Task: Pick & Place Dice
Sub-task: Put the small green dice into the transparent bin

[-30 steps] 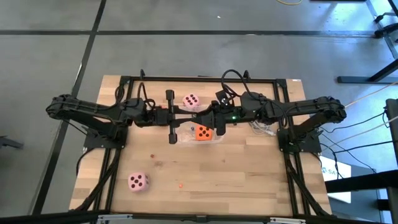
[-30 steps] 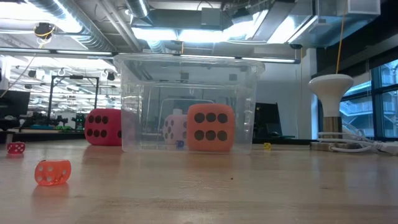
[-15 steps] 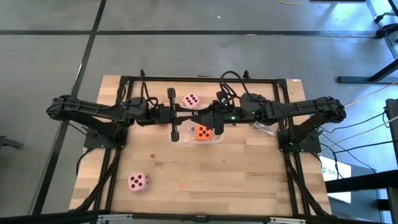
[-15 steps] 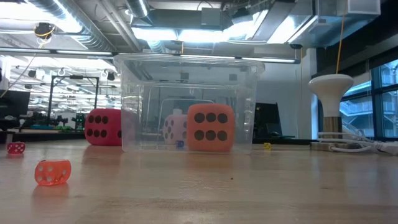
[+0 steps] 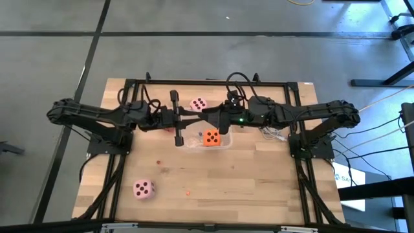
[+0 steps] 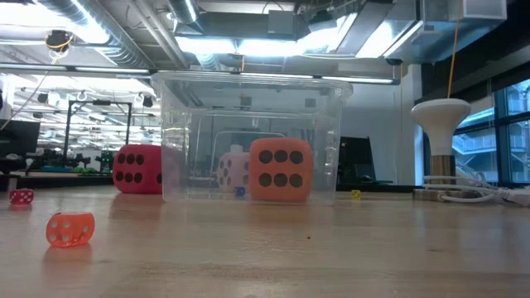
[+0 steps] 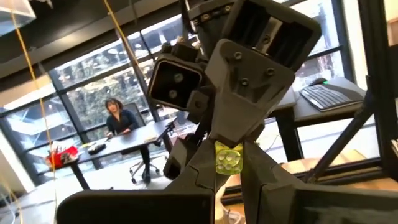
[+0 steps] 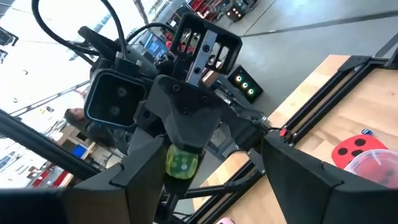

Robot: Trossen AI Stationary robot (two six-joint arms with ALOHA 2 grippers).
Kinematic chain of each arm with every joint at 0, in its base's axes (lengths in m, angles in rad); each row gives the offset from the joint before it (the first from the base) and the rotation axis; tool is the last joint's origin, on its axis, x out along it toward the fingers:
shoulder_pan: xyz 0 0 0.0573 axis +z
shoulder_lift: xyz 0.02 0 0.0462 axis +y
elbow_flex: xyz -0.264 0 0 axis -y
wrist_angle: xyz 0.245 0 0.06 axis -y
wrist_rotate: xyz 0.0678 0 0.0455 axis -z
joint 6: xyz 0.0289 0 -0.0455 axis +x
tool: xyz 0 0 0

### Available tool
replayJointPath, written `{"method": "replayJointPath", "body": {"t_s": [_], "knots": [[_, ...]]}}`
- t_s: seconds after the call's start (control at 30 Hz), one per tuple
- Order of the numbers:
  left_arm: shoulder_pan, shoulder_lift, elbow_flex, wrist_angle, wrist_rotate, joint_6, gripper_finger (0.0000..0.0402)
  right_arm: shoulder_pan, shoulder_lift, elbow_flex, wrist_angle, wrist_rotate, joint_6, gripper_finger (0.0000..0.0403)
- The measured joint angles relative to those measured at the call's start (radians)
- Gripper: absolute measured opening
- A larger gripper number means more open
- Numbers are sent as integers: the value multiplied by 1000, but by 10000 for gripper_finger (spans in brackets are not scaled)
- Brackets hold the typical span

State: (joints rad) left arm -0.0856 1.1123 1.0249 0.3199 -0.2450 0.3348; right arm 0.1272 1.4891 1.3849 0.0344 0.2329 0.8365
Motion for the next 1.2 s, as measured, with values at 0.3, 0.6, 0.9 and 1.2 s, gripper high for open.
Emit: {"method": "replayJointPath", "body": {"t_s": [0.3, 0.6, 0.9, 1.2], "knots": [[19, -39, 0, -73, -101, -44, 12, 0, 0, 0, -14, 96, -11, 259], [97, -60, 3, -281, -121, -272, 12, -1, 1, -2, -143, 143, -22, 258], [214, -57, 3, -404, 32, -408, 12, -1, 1, -2, -206, 132, -22, 258], [307, -3, 3, -554, 239, -552, 12, 13, 1, -2, -284, 13, -37, 258]]}}
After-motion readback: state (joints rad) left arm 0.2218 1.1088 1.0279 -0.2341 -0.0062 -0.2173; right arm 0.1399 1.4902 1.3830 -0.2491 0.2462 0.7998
